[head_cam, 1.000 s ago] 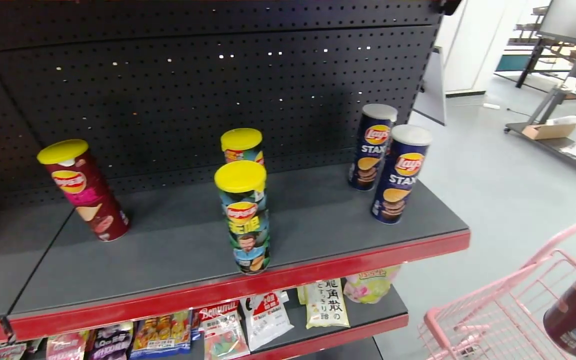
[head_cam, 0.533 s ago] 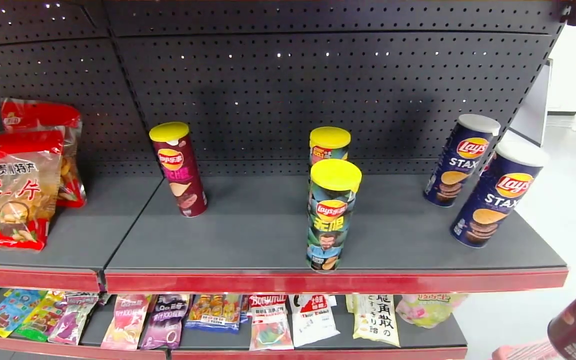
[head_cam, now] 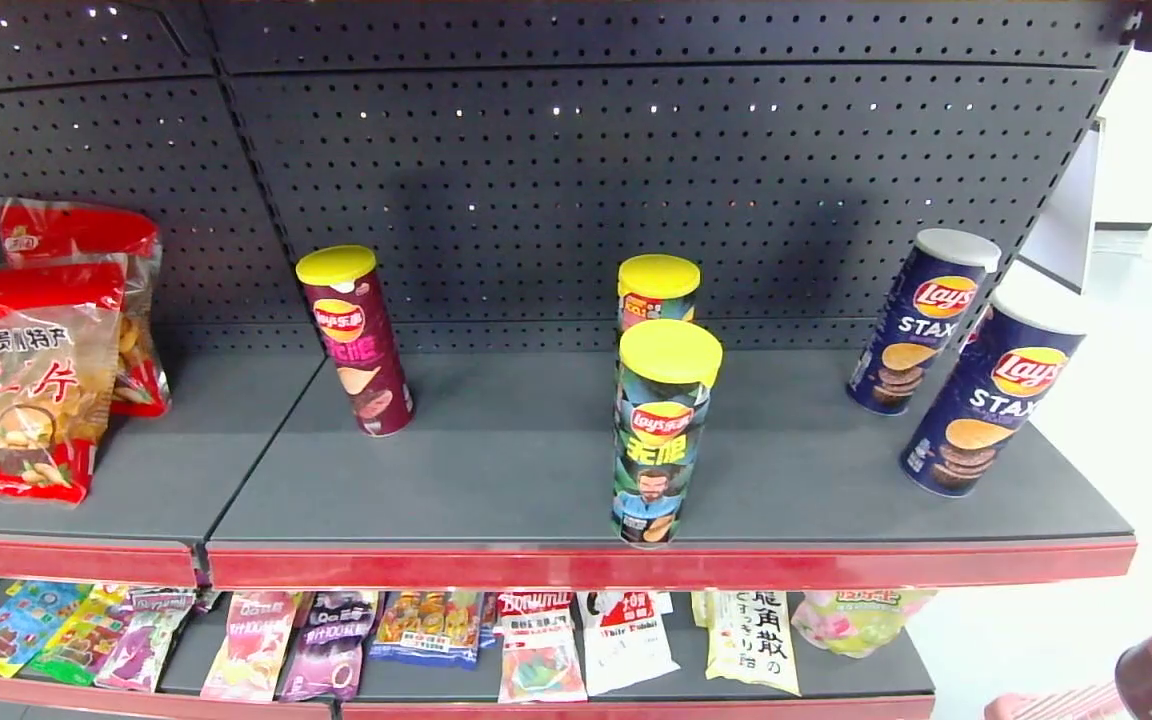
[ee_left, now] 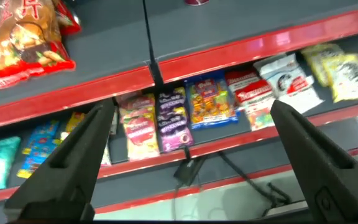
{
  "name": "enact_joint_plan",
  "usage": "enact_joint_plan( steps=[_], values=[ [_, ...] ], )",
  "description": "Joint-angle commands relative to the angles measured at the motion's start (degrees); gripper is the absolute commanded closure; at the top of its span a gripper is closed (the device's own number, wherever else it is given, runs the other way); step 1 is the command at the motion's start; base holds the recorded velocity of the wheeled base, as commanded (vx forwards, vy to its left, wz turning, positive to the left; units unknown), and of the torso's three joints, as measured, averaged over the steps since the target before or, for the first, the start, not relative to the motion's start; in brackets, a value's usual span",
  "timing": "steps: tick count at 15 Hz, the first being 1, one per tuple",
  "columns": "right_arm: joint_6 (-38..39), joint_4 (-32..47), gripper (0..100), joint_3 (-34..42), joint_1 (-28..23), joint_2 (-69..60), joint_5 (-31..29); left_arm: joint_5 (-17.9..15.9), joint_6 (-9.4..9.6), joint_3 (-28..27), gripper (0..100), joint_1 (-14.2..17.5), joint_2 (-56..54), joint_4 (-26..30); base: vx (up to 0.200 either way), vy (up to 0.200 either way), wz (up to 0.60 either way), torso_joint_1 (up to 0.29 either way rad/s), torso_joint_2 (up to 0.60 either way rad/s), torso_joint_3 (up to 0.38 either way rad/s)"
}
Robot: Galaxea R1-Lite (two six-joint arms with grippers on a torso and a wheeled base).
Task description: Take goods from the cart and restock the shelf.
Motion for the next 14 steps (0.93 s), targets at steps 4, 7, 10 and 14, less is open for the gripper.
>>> enact_joint_plan(
  steps=[4, 7, 10, 14],
  values=[
    [0.0, 0.1, 100, 0.5, -0.2, 0.3, 0.0, 0.0, 0.25, 0.0, 0, 0.0, -0.6, -0.1, 0.000, 0.050, 0.00, 0.002, 0.00, 0.001],
    [0.0, 0.1, 100, 0.8, -0.2, 0.4, 0.1, 0.0, 0.25, 0.0, 0, 0.0, -1.3, -0.1, 0.000, 0.200, 0.00, 0.001, 0.00, 0.002],
    [-0.1, 0.1, 100, 0.9, -0.2, 0.5, 0.2, -0.1, 0.25, -0.1, 0, 0.0, -1.2, -0.1, 0.000, 0.200, 0.00, 0.002, 0.00, 0.002],
    [-0.1, 0.0, 100, 0.9, -0.2, 0.8, 0.3, 0.0, 0.25, -0.1, 0, 0.0, -1.4, -0.1, 0.000, 0.200, 0.00, 0.000, 0.00, 0.002]
  ],
)
